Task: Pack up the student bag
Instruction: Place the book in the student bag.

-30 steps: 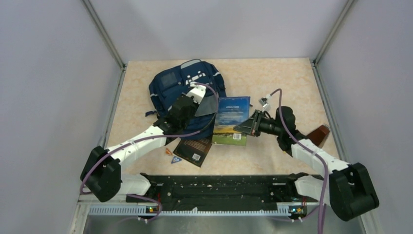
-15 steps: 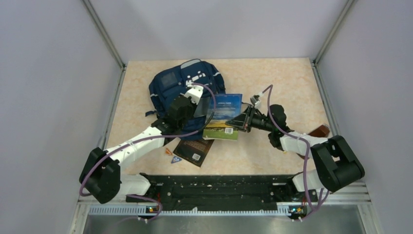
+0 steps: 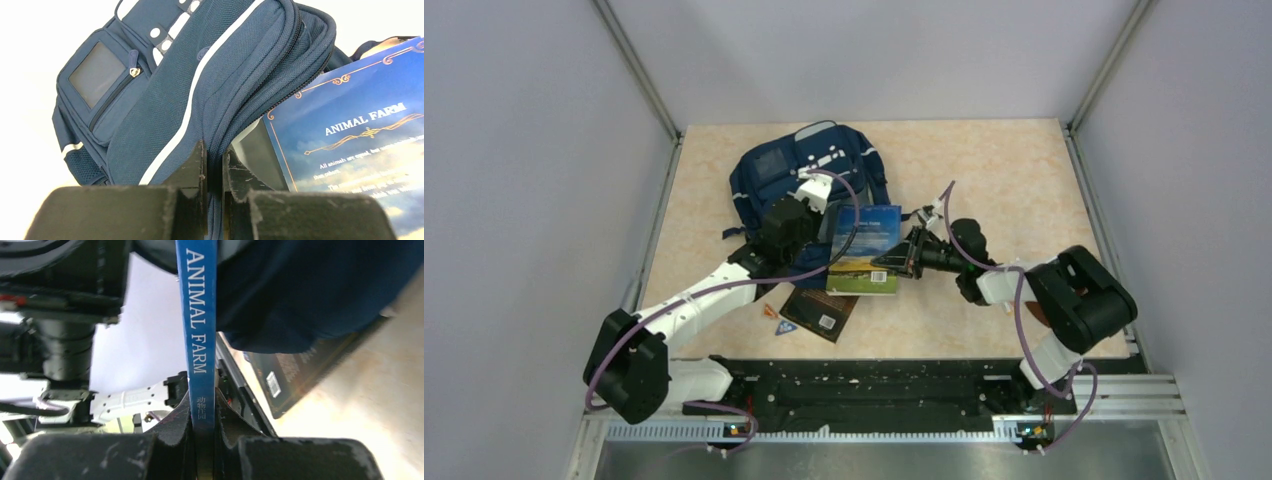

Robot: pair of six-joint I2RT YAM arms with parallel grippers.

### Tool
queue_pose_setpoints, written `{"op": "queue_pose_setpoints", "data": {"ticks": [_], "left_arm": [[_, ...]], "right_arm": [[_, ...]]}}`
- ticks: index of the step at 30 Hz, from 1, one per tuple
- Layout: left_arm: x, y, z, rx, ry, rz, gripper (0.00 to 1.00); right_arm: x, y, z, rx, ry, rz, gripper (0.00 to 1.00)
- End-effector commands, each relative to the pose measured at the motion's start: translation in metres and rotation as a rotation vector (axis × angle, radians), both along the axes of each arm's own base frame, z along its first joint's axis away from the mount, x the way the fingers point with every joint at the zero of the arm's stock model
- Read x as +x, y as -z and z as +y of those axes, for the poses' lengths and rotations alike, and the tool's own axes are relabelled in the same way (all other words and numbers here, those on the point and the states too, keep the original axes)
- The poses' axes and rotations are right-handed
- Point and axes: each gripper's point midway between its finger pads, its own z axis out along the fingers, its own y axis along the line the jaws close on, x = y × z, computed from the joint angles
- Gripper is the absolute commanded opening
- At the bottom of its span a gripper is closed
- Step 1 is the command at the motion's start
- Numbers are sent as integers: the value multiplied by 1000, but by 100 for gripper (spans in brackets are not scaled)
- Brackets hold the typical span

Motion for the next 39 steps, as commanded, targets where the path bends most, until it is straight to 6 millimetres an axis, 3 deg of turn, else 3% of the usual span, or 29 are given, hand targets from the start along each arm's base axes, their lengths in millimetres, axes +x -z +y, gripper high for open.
{"op": "queue_pose_setpoints", "data": {"ticks": [1, 8, 18, 23, 28, 34, 39], "left_arm": [[3, -65, -7, -161, 31, -177, 0], [1, -54, -17, -115, 148, -176, 0], [0, -43, -26, -89, 260, -141, 0], [-3, -41, -35, -90, 320, -134, 0], [1, -41, -36, -97, 311, -120, 0], [6, -43, -25, -166, 212, -130, 0], [6, -39, -23, -197, 179, -100, 0]], "right_arm": [[11, 6, 4, 11, 24, -45, 0], [21, 12, 21, 6, -73, -12, 0], [44, 44, 41, -139, -219, 4, 0], [71, 55, 54, -196, -266, -18, 0], [111, 52, 67, -260, -225, -97, 1], [154, 45, 75, -247, -149, -190, 18], [171, 28, 63, -259, -97, -274, 53]]}}
